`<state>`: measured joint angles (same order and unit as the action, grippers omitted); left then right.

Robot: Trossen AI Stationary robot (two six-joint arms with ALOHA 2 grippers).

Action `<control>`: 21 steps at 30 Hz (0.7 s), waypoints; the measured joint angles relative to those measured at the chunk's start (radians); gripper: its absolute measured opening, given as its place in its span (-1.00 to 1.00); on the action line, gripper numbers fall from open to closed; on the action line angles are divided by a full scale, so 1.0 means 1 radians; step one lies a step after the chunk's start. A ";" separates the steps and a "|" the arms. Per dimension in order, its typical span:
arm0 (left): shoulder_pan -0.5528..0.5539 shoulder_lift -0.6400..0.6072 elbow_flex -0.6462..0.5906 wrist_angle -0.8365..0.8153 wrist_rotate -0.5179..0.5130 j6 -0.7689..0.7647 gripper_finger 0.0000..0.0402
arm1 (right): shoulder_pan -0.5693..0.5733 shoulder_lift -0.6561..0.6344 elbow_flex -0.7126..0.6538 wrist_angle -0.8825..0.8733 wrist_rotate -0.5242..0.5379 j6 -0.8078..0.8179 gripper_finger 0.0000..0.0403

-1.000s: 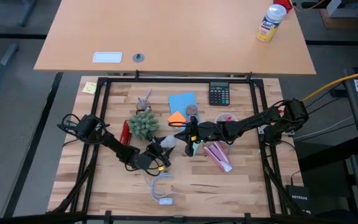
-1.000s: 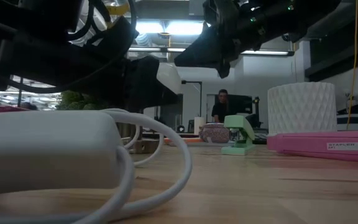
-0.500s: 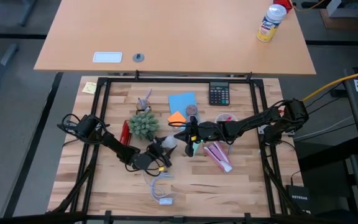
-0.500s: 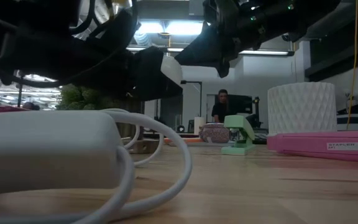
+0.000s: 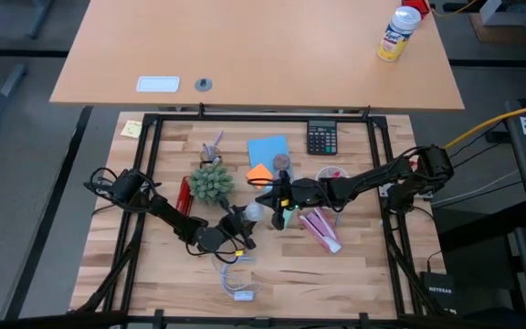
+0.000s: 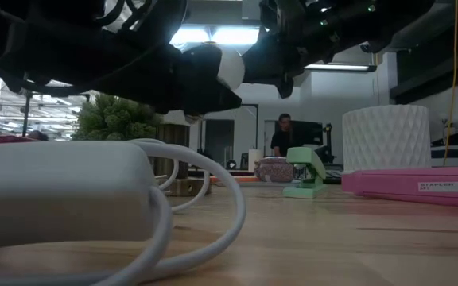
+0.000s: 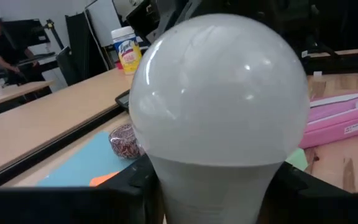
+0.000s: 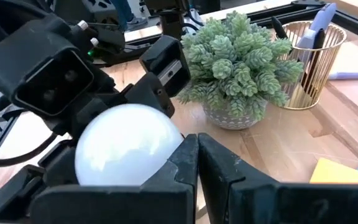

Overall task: Screw lightbulb
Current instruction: Insert the white lightbulb into the lamp socket

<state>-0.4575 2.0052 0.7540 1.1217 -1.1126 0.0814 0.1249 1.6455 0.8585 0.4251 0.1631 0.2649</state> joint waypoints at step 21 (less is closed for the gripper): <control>-0.134 -0.075 0.000 0.308 -0.352 0.340 -0.21 | 0.074 0.019 -0.001 -0.037 -0.017 0.051 -0.92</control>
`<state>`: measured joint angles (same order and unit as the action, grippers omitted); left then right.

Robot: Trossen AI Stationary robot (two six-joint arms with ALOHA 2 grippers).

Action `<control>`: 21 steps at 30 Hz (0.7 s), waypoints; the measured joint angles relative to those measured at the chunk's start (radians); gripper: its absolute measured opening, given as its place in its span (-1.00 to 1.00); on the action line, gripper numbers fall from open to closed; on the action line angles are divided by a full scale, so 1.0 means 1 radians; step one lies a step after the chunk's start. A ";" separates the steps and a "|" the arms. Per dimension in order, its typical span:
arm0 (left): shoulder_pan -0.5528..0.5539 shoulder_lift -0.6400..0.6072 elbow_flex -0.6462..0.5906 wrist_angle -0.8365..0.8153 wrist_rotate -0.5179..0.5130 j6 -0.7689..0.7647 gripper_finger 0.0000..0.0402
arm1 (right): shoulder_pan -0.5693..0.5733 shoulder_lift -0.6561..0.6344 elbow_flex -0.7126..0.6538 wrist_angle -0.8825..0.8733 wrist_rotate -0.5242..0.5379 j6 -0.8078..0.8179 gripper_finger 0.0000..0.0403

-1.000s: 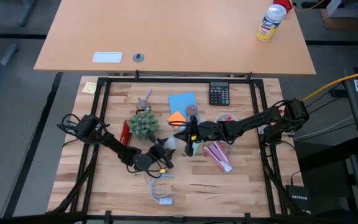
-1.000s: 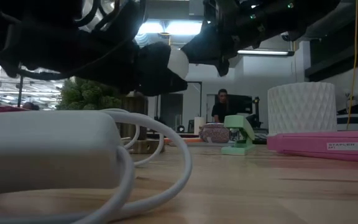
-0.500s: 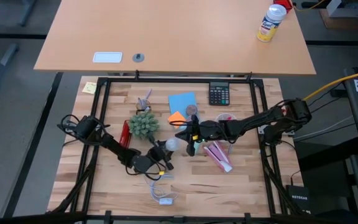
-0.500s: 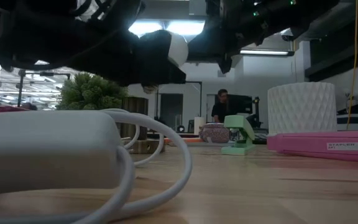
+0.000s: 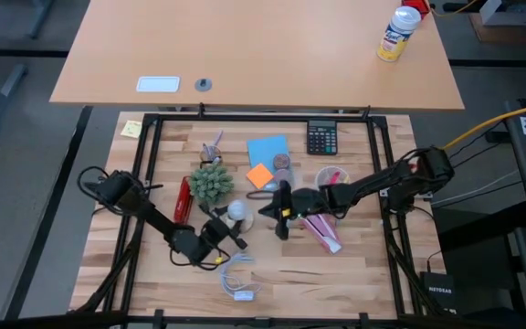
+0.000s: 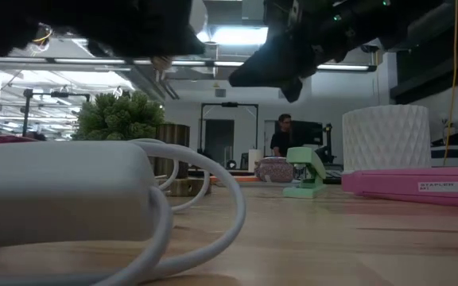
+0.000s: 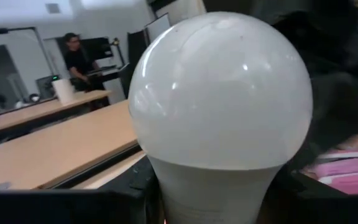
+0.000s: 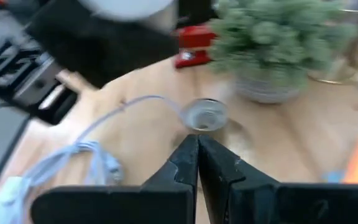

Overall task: Screw lightbulb
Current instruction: Insert the white lightbulb into the lamp socket

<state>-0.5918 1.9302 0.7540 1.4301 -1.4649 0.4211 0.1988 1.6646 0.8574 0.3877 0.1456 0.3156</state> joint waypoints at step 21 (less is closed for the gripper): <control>-0.122 -0.033 0.000 0.021 -0.107 -0.016 -0.22 | 0.010 0.275 0.220 0.085 0.044 0.017 -0.92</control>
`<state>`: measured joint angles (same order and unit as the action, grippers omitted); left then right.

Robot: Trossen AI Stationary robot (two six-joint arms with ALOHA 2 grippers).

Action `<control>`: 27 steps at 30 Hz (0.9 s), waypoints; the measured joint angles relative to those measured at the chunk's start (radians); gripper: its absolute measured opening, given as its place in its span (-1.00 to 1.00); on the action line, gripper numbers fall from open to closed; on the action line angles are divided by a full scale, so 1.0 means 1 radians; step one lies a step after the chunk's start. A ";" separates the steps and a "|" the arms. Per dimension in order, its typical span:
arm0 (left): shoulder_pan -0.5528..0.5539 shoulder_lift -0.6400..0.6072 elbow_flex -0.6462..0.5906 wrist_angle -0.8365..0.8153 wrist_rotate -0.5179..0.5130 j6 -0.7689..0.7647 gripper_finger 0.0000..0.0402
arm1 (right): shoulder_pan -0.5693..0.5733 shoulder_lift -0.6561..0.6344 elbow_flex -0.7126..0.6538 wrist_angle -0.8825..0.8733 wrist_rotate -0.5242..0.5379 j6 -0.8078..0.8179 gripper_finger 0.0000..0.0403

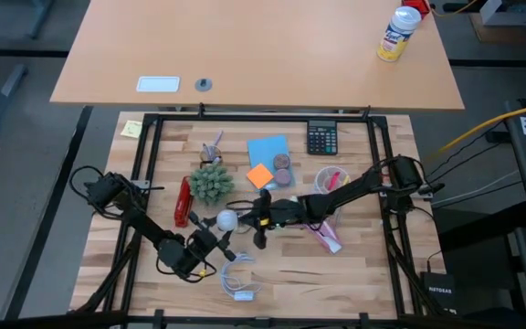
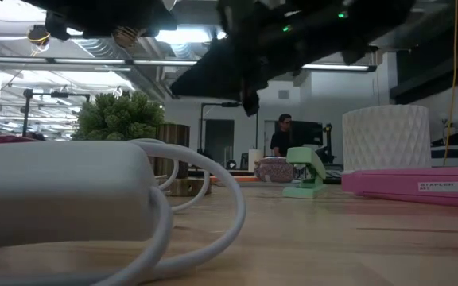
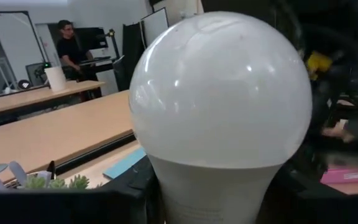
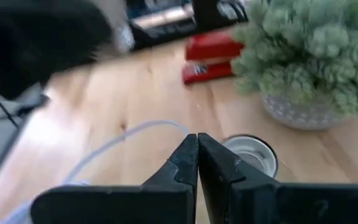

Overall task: Screw lightbulb
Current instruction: Insert the white lightbulb into the lamp socket

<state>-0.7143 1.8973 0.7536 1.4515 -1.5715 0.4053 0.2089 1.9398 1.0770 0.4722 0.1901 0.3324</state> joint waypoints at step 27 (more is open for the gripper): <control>0.000 0.001 0.000 -0.002 0.000 -0.007 -0.20 | -0.039 -0.088 0.069 -0.583 0.078 -0.022 -0.92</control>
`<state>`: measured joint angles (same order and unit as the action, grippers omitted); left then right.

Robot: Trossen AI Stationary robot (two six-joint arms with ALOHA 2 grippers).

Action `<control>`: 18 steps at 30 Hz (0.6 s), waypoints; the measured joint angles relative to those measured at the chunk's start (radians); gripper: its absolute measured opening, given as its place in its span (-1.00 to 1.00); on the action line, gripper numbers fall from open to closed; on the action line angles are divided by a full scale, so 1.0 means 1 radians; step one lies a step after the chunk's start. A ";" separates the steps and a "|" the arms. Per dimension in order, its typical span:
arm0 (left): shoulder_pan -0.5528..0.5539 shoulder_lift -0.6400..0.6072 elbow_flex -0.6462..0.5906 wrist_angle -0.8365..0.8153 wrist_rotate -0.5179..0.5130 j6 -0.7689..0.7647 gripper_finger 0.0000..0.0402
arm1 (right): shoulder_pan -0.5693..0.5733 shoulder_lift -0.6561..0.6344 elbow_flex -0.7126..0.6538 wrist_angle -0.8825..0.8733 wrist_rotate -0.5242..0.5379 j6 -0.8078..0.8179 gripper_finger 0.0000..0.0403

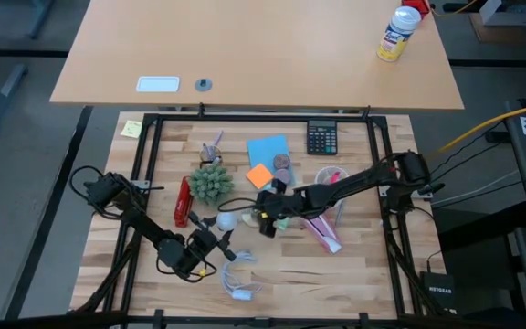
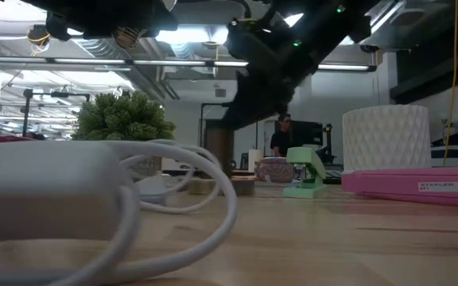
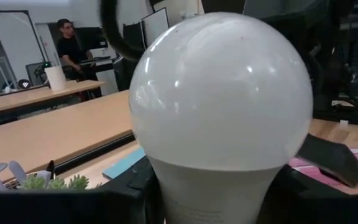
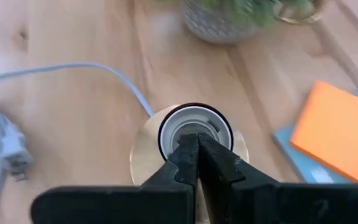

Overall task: Screw lightbulb
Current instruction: Insert the white lightbulb into the lamp socket

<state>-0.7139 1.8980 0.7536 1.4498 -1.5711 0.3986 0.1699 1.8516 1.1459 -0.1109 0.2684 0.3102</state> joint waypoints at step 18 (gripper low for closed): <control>0.058 0.000 0.000 -0.078 0.117 -0.155 -0.21 | 0.000 -0.177 -0.002 -0.070 0.009 -0.017 -0.92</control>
<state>-0.6559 1.8980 0.7536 1.3720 -1.4539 0.2431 0.1699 1.6744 1.1435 -0.1812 0.2775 0.2931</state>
